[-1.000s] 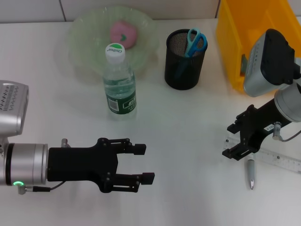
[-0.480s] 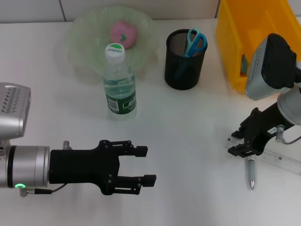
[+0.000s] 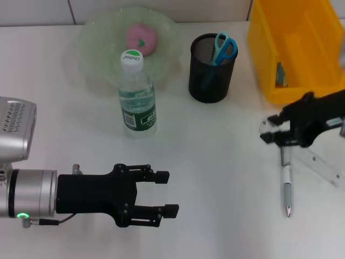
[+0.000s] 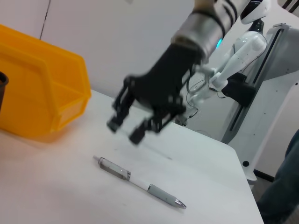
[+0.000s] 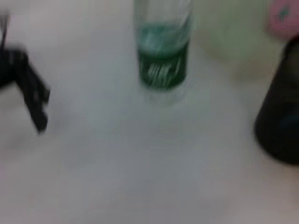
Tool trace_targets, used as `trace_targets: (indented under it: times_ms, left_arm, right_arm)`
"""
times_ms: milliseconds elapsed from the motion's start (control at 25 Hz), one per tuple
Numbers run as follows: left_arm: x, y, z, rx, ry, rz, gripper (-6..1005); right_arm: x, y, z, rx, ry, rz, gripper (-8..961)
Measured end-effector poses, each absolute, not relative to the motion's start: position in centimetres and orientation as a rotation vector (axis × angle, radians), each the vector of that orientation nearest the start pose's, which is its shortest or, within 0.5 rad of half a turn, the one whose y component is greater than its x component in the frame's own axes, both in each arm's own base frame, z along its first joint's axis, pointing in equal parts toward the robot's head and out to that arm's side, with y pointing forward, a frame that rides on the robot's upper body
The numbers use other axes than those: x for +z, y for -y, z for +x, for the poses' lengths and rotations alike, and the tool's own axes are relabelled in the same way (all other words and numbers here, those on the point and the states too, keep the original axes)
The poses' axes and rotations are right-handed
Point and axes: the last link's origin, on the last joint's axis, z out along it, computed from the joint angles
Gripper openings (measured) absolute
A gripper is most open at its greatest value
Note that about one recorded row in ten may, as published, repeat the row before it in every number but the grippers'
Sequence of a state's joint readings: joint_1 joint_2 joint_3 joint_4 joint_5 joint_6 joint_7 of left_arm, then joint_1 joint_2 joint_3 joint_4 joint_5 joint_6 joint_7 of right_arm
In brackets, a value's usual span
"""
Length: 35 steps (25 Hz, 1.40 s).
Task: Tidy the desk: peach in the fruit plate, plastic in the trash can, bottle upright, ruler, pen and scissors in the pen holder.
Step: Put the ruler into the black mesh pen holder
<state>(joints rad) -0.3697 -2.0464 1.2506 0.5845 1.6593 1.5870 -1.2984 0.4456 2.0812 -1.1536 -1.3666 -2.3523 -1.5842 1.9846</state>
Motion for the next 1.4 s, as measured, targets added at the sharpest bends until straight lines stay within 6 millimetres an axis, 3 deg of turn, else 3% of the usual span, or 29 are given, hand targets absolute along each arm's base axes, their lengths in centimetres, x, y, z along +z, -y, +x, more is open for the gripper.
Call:
trace_targets:
  times_ms: [200,240,280,480,680,920,1240,1400]
  left_arm:
    - [-5.1,-25.7,-26.6,-0.778,0.625,-3.011,768]
    - [-5.0,-25.7,-26.6,-0.778,0.625,-3.011,769]
    - [-5.0,-25.7,-26.6,-0.778,0.624,-3.011,769]
    - [-5.0,-25.8,-26.5,-0.777,0.616,-3.013,769]
    - [-5.1,-25.8,-26.4,-0.777,0.615,-3.013,769]
    - [-5.1,-25.7,-26.5,-0.776,0.616,-3.016,769]
    - [-5.3,-25.6,-26.4,-0.784,0.623,-3.012,769]
    - [-5.3,-25.5,-26.5,-0.786,0.626,-3.011,769]
  right_arm:
    - [7.0,-33.8,21.9,0.300,-0.584,-2.682,391]
    - [8.0,-34.1,22.1,0.507,-0.585,-2.615,395]
    - [8.0,-34.1,22.1,0.507,-0.585,-2.615,398]
    - [8.7,-35.7,22.9,1.054,-0.584,-2.344,416]
    - [6.9,-36.9,23.0,1.230,-0.588,-2.205,433]
    - [3.5,-39.4,20.6,1.341,-0.568,-2.137,454]
    - [0.6,-42.4,18.0,1.263,-0.542,-2.097,482]
    - [-0.3,-43.0,17.5,1.214,-0.543,-2.116,496]
